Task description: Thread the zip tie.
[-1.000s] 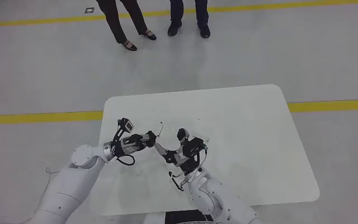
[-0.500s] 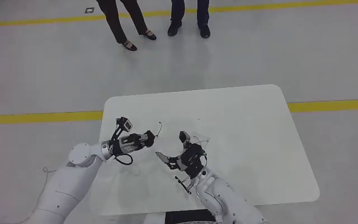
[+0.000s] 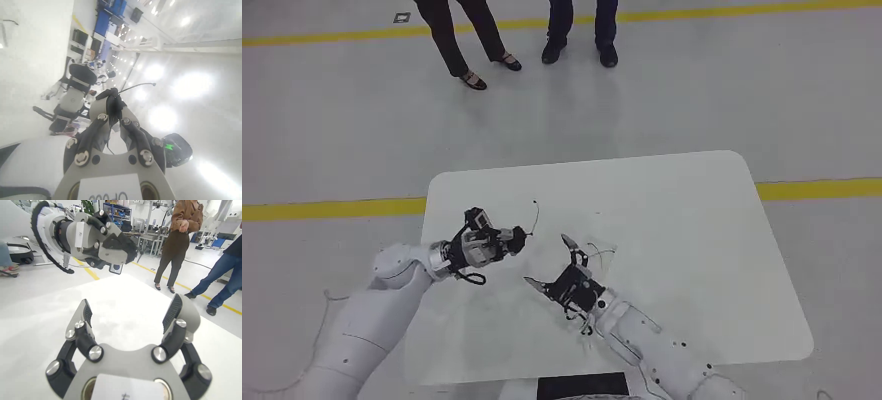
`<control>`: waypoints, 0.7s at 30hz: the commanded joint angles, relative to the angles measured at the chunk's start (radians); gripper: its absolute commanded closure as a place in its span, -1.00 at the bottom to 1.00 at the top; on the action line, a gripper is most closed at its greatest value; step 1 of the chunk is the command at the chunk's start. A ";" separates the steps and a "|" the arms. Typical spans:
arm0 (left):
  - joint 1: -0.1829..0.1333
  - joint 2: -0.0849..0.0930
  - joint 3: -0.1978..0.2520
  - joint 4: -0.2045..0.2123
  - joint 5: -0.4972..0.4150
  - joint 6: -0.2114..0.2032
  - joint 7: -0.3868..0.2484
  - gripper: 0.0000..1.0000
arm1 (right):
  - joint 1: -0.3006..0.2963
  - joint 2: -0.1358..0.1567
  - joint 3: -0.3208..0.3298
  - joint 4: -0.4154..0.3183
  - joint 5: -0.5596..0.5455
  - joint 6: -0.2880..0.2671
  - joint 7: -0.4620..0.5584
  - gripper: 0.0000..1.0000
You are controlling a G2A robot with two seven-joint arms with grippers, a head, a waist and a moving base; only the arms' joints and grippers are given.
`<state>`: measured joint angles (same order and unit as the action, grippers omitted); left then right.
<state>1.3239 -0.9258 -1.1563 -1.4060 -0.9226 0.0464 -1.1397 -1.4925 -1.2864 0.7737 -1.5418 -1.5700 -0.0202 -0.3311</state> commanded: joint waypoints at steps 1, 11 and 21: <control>0.001 0.000 0.000 0.000 -0.024 0.000 0.000 1.00 | -0.001 -0.001 0.002 -0.001 0.000 -0.002 0.001 -1.00; 0.026 -0.013 0.016 0.008 -0.143 0.041 0.028 1.00 | 0.043 0.019 -0.038 0.041 0.000 0.089 -0.062 -1.00; 0.031 -0.017 0.024 0.013 -0.134 0.010 0.023 1.00 | 0.088 0.008 -0.073 0.089 0.000 0.166 -0.148 -1.00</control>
<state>1.3552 -0.9430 -1.1325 -1.3928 -1.0519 0.0531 -1.1174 -1.4031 -1.2782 0.6989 -1.4517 -1.5700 0.1474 -0.4797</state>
